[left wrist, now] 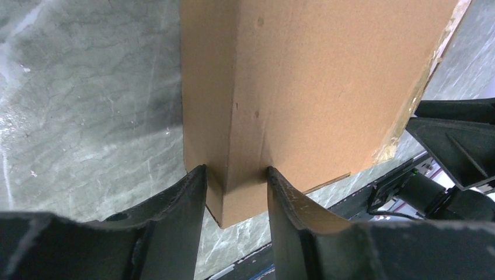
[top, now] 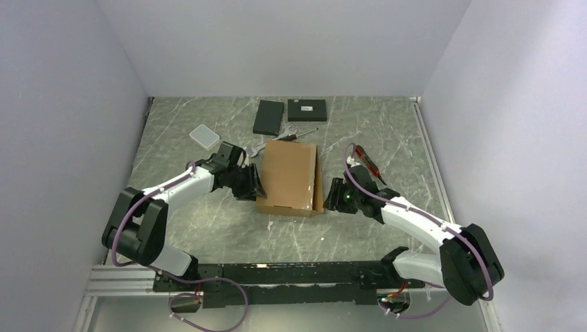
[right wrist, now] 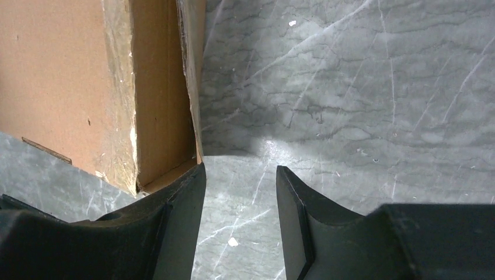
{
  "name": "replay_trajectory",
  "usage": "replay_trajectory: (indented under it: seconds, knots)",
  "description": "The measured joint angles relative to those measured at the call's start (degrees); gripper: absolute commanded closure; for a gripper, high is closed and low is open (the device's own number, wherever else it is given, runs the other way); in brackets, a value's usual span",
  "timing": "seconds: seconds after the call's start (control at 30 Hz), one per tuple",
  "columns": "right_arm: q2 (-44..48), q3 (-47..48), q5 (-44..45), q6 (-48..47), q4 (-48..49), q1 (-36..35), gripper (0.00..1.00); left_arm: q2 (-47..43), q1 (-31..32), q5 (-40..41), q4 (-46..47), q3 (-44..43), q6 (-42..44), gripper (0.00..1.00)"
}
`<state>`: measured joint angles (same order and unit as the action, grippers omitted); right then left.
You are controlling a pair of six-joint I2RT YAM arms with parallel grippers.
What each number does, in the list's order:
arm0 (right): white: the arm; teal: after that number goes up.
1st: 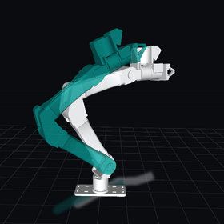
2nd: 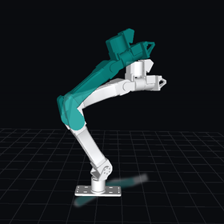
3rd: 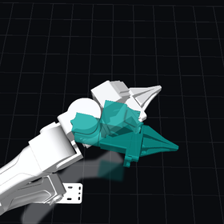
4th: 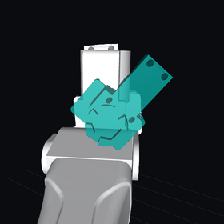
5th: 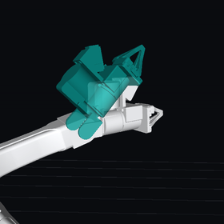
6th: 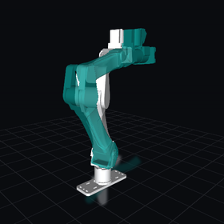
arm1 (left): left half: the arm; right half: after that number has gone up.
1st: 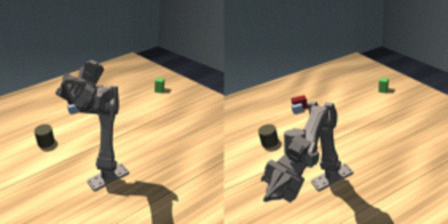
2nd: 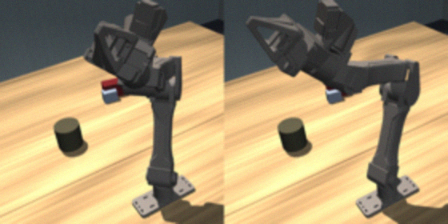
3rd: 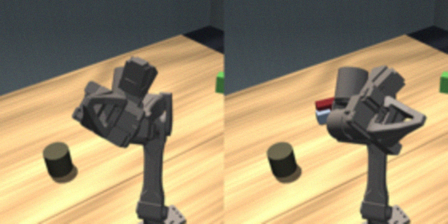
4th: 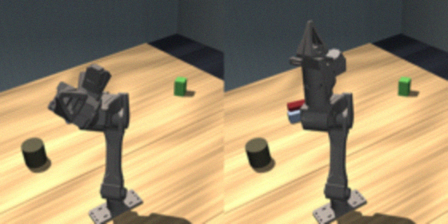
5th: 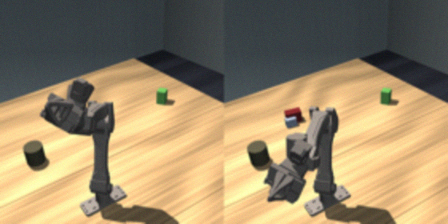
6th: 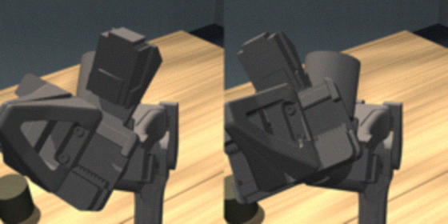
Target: Unpack the express box
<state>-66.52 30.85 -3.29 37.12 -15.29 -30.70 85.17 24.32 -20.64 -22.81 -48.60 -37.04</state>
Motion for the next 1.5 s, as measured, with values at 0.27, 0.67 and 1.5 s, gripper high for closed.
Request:
replay_trajectory:
  seconds: [0.27, 0.67, 1.5]
  knots:
    - [0.0, 6.9, -2.3, -4.3, -3.1, 3.7, 0.42, -2.3, -0.9, -1.2, -3.1, -0.8, 3.5, 0.31]
    - [-22.8, 25.4, -20.8, -5.8, 8.3, 17.6, 0.34, 12.6, -8.7, -13.5, -7.8, -30.0, 4.5, 0.37]
    - [-45.3, 37.7, -35.2, -7.3, 11.7, 21.8, 0.54, 42.3, -11.2, -12.8, -21.4, -54.8, 17.1, 0.43]
